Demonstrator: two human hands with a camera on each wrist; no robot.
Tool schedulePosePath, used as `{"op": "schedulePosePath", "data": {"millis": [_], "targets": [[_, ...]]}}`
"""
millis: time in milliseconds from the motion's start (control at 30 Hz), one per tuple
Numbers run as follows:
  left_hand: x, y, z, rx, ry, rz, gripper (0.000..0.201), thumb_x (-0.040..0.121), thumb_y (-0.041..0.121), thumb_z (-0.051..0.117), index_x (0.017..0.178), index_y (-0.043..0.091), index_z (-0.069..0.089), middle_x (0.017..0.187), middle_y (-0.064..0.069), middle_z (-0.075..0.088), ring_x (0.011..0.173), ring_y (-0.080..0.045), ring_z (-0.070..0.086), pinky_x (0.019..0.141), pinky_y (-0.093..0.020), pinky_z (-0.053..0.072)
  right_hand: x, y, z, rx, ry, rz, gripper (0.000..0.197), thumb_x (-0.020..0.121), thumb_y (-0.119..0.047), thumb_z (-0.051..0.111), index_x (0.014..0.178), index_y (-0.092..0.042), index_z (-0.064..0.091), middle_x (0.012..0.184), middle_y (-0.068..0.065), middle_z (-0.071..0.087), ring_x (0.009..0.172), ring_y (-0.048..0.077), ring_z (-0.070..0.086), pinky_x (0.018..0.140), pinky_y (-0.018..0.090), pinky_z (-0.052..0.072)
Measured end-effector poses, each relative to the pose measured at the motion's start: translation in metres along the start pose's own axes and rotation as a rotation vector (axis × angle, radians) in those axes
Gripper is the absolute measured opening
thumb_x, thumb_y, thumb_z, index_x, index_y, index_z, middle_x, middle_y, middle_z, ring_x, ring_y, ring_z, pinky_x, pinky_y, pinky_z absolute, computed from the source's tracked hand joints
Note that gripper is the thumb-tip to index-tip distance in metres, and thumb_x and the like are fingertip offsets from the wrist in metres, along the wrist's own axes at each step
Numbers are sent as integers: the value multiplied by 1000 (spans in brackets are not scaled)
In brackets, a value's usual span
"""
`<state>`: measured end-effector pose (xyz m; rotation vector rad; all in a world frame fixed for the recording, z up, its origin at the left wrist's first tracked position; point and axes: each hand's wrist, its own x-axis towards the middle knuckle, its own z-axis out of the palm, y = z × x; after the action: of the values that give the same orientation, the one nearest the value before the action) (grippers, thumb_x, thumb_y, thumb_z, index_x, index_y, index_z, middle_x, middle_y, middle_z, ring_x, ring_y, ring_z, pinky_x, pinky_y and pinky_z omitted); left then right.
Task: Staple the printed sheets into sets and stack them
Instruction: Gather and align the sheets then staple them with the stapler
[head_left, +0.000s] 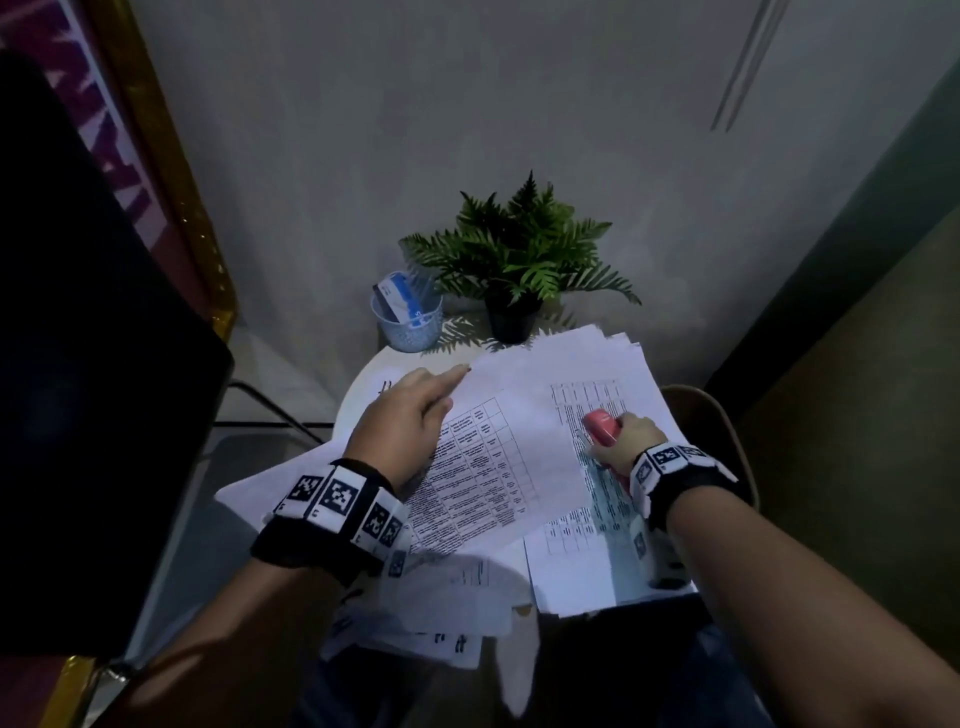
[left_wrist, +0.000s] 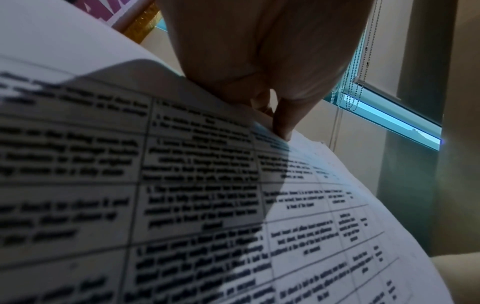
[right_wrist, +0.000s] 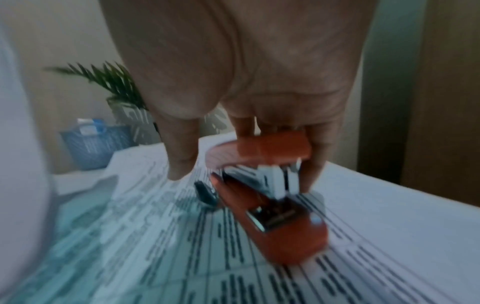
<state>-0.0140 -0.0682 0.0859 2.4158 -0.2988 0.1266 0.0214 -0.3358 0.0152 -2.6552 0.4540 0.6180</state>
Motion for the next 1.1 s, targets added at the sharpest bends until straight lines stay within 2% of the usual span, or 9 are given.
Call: {"op": "schedulePosePath", "data": {"millis": [133,300,433,600,800,900,967,1000,1100], "targets": [[0,-1,-1,-10,22,-6,41,94,10,51,133,25,54,87,8,51,83,-16,54,77,-34,46,-3,-1,5,48,79,33,50,91,-29,57,125,2,38,122,25,53,110,37,55,85,36,43],[-8,11,-8,-54,58,18,43,94,10,52,131,30,54,86,10,53,83,-9,54,76,-24,43,-26,-5,-33,586,187,-15,49,88,-27,62,122,-4,35,112,18,58,99,35,59,87,42,48],[-23,26,-14,-72,68,67,43,93,8,53,128,31,57,93,3,60,86,-13,57,78,-29,46,-58,-21,-73,1138,298,-131,31,88,-28,61,113,-17,46,86,-1,58,73,18,59,58,24,44],[-43,50,-23,-67,95,130,42,92,7,54,126,31,59,94,4,61,86,-12,57,75,-27,45,-91,-45,-93,1479,419,-200,25,90,-48,54,99,-25,54,88,-5,65,88,18,65,91,39,49],[-62,67,-29,-60,125,147,47,90,3,54,125,34,60,94,7,60,87,-12,57,76,-32,47,-132,-61,-79,1420,463,-240,55,88,-56,49,130,-21,43,112,2,66,97,18,65,98,38,46],[-69,74,-31,-29,119,144,52,87,-1,52,125,34,59,96,7,60,89,-13,56,77,-30,47,-153,-65,-74,1466,460,-225,50,90,-49,53,127,-18,44,105,0,65,82,10,62,77,19,54],[-72,77,-32,-30,122,151,54,86,-2,52,125,34,59,94,8,59,88,-14,56,77,-30,47,-166,-69,-74,1503,429,-234,43,93,-40,54,126,-15,45,101,2,61,72,4,56,45,2,41],[-74,78,-33,-35,126,156,54,86,-2,52,125,34,59,94,7,59,88,-13,56,77,-30,47,-171,-71,-75,1503,420,-239,42,93,-39,54,126,-14,46,101,3,60,72,3,55,40,1,37],[-79,81,-33,-52,132,181,50,88,1,53,125,33,60,95,6,60,87,-10,55,75,-24,44,-176,-78,-75,1460,404,-231,41,93,-45,51,118,-13,52,96,1,62,79,9,61,51,12,42]]}}
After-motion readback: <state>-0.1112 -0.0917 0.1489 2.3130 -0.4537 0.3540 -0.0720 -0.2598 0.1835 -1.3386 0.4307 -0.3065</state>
